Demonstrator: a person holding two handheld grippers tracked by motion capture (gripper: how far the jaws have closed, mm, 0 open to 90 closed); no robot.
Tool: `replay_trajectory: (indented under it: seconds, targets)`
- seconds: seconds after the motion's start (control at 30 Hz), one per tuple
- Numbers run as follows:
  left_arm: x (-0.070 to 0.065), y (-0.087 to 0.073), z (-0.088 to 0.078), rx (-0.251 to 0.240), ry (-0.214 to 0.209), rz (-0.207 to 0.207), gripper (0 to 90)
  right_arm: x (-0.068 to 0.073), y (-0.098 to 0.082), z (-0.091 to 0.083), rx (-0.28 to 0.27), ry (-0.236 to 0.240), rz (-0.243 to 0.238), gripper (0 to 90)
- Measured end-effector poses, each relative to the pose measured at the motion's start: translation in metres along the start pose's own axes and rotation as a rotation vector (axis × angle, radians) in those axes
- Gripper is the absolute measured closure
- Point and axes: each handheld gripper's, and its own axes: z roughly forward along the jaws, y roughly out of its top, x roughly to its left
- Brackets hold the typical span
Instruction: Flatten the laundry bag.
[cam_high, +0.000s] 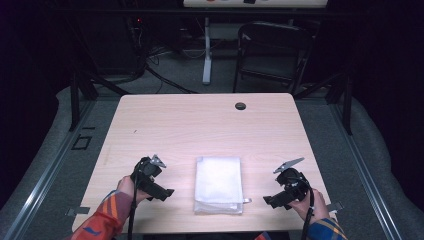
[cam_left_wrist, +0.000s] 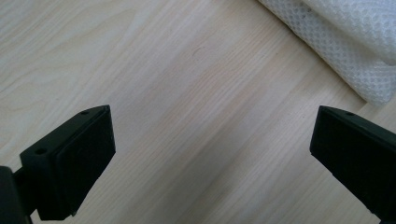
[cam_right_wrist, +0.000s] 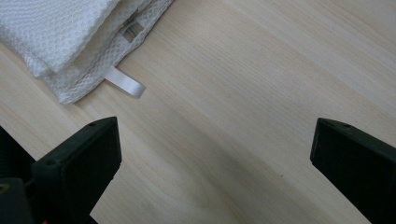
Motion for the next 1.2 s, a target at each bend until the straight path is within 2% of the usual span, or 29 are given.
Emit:
replay_trajectory:
  seconds: [0.07,0.3,0.33,0.37,0.57,0.7,0.83,0.9,1.07,1.17,1.2]
  targets:
    - [-0.001,0.001,0.000,-0.004,-0.001,0.005,0.1,0.001,0.000,0.000,-0.001,-0.004,-0.002,1.6]
    - [-0.014,0.007,0.002,-0.027,-0.044,0.047,1.0,0.004,0.002,0.001,0.000,0.006,-0.010,2.5]
    - [-0.016,0.009,0.002,-0.030,-0.050,0.055,1.0,0.007,0.000,0.004,-0.047,0.012,0.031,2.6]
    - [-0.019,0.011,0.002,-0.033,-0.054,0.064,1.2,0.005,0.002,0.000,0.009,0.005,-0.015,2.6]
    - [-0.034,0.022,0.006,-0.060,-0.084,0.120,4.0,0.006,0.002,0.001,-0.005,0.026,-0.002,3.4]
    - [-0.040,0.027,0.010,-0.060,-0.100,0.139,5.7,0.007,0.003,0.002,-0.004,0.032,-0.008,3.6]
    - [-0.046,0.031,0.010,-0.080,-0.108,0.163,7.8,0.007,0.004,0.003,-0.003,0.051,-0.008,3.7]
    - [-0.049,0.034,0.011,-0.084,-0.115,0.174,8.7,0.007,0.004,0.002,0.007,0.040,-0.017,4.2]
    - [-0.057,0.039,0.014,-0.086,-0.131,0.202,11.2,0.009,0.004,0.004,-0.011,0.055,0.001,5.0]
    - [-0.059,0.042,0.015,-0.087,-0.138,0.209,13.2,0.008,0.004,0.004,0.009,0.056,-0.014,6.7]
    - [-0.061,0.044,0.017,-0.089,-0.139,0.223,14.3,0.008,0.005,0.004,0.018,0.049,-0.017,6.7]
